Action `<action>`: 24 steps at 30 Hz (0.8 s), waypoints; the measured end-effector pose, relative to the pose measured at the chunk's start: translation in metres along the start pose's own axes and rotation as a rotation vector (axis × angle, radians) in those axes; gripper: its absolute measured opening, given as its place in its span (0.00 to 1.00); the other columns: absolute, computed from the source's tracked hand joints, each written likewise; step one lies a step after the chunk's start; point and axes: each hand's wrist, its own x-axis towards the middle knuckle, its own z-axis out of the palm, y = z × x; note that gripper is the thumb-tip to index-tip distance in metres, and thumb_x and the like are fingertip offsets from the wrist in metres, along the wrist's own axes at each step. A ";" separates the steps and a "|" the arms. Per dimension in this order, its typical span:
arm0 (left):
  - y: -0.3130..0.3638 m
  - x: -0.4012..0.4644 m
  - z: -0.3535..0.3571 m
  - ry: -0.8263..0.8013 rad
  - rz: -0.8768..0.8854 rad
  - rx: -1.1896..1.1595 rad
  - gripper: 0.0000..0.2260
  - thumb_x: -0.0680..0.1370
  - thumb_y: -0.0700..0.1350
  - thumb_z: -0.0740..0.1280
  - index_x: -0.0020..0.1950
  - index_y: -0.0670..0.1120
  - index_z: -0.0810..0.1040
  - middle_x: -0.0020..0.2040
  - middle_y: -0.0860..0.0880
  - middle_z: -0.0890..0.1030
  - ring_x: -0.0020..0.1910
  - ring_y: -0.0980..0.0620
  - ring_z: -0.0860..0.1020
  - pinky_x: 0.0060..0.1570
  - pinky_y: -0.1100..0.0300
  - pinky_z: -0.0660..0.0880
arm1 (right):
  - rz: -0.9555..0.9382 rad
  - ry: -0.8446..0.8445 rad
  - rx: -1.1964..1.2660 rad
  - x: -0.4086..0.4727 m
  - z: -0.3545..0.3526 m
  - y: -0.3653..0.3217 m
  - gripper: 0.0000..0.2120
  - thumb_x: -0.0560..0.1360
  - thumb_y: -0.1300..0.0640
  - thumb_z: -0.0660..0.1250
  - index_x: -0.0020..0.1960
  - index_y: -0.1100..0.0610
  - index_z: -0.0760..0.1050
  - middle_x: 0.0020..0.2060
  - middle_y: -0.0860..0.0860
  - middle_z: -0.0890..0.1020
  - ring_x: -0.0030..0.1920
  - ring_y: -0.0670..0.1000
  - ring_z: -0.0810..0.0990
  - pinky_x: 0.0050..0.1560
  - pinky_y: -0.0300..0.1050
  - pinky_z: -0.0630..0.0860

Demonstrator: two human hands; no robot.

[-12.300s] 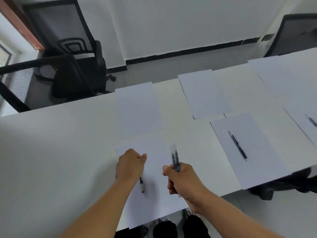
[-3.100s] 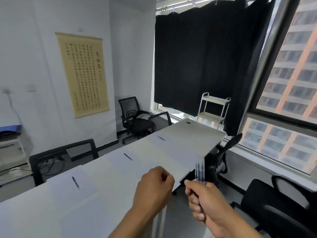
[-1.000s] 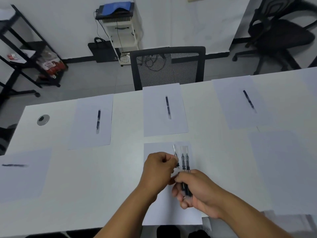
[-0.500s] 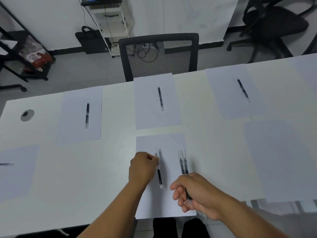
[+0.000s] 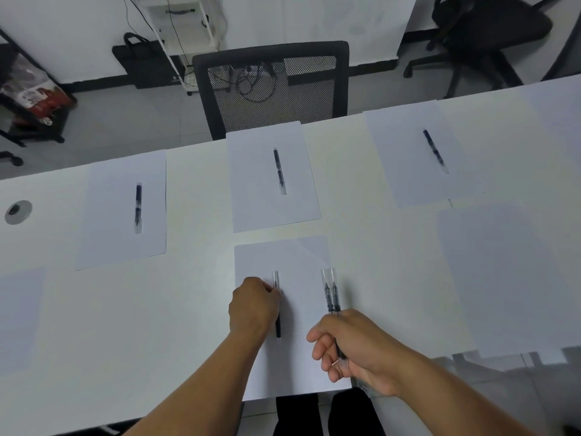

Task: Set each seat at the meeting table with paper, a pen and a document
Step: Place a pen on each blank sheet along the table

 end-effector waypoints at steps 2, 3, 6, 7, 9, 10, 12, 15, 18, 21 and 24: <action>-0.001 0.001 0.001 -0.001 -0.003 -0.008 0.08 0.80 0.48 0.72 0.43 0.46 0.83 0.40 0.50 0.86 0.39 0.47 0.83 0.37 0.57 0.73 | 0.000 0.002 0.003 0.001 -0.001 0.000 0.14 0.80 0.63 0.62 0.58 0.70 0.80 0.41 0.61 0.80 0.33 0.55 0.76 0.32 0.47 0.75; -0.002 0.002 0.002 -0.002 -0.003 -0.010 0.08 0.80 0.48 0.72 0.43 0.46 0.83 0.40 0.50 0.86 0.39 0.47 0.83 0.38 0.57 0.73 | -0.001 0.004 0.003 0.001 -0.001 -0.001 0.14 0.80 0.63 0.62 0.58 0.70 0.80 0.41 0.61 0.80 0.33 0.56 0.76 0.32 0.47 0.75; -0.003 0.004 0.003 0.002 -0.019 -0.021 0.08 0.80 0.50 0.73 0.45 0.46 0.83 0.40 0.50 0.85 0.39 0.49 0.82 0.37 0.57 0.72 | 0.001 0.005 0.005 0.001 -0.002 -0.001 0.14 0.80 0.63 0.62 0.59 0.71 0.79 0.41 0.62 0.80 0.33 0.56 0.76 0.32 0.46 0.75; -0.003 0.005 0.004 0.001 -0.021 -0.023 0.09 0.80 0.50 0.73 0.46 0.46 0.83 0.40 0.49 0.85 0.39 0.49 0.82 0.37 0.57 0.72 | 0.000 0.005 0.007 0.001 -0.002 -0.001 0.14 0.80 0.63 0.62 0.59 0.71 0.79 0.41 0.62 0.80 0.32 0.56 0.76 0.32 0.46 0.74; -0.003 0.005 0.004 -0.004 -0.023 -0.027 0.09 0.80 0.51 0.74 0.46 0.46 0.83 0.40 0.50 0.86 0.39 0.49 0.82 0.37 0.57 0.73 | 0.000 0.003 0.010 0.000 -0.002 -0.002 0.14 0.79 0.63 0.62 0.59 0.71 0.79 0.41 0.62 0.80 0.32 0.56 0.75 0.32 0.46 0.74; -0.003 0.005 0.003 -0.006 -0.023 -0.030 0.10 0.80 0.51 0.74 0.46 0.45 0.84 0.39 0.50 0.86 0.39 0.50 0.82 0.36 0.57 0.72 | -0.002 0.003 0.008 -0.001 -0.003 -0.002 0.14 0.79 0.63 0.62 0.59 0.71 0.79 0.41 0.62 0.80 0.33 0.56 0.76 0.32 0.47 0.74; -0.002 0.003 0.003 -0.009 -0.028 -0.035 0.10 0.79 0.51 0.74 0.45 0.44 0.84 0.38 0.49 0.85 0.37 0.50 0.82 0.34 0.58 0.71 | -0.006 0.003 0.004 -0.003 -0.003 -0.002 0.15 0.79 0.63 0.62 0.59 0.71 0.79 0.41 0.62 0.80 0.33 0.56 0.76 0.32 0.47 0.74; -0.002 0.001 0.001 -0.010 -0.039 -0.047 0.12 0.79 0.51 0.75 0.45 0.43 0.82 0.37 0.49 0.84 0.35 0.49 0.80 0.34 0.58 0.70 | -0.013 0.009 -0.002 -0.008 -0.003 -0.003 0.15 0.79 0.62 0.62 0.59 0.70 0.79 0.41 0.62 0.80 0.33 0.56 0.76 0.32 0.47 0.75; -0.002 -0.004 -0.006 -0.011 -0.046 -0.059 0.13 0.78 0.53 0.75 0.46 0.43 0.83 0.37 0.49 0.83 0.34 0.48 0.79 0.33 0.57 0.70 | -0.030 0.021 -0.010 -0.016 -0.001 -0.005 0.14 0.79 0.62 0.62 0.58 0.70 0.79 0.41 0.61 0.80 0.33 0.55 0.76 0.32 0.47 0.75; 0.001 -0.011 -0.016 -0.015 -0.039 -0.052 0.11 0.77 0.49 0.74 0.42 0.42 0.84 0.31 0.51 0.78 0.30 0.48 0.74 0.31 0.58 0.68 | -0.048 0.028 -0.009 -0.022 0.001 -0.008 0.14 0.79 0.62 0.62 0.58 0.70 0.80 0.41 0.61 0.80 0.33 0.56 0.76 0.33 0.47 0.75; 0.008 -0.025 -0.030 -0.017 -0.016 -0.052 0.18 0.77 0.46 0.73 0.30 0.46 0.71 0.21 0.55 0.68 0.25 0.49 0.66 0.28 0.59 0.62 | -0.075 0.037 -0.009 -0.035 0.006 -0.015 0.14 0.79 0.62 0.62 0.58 0.70 0.80 0.40 0.61 0.80 0.33 0.56 0.76 0.33 0.47 0.75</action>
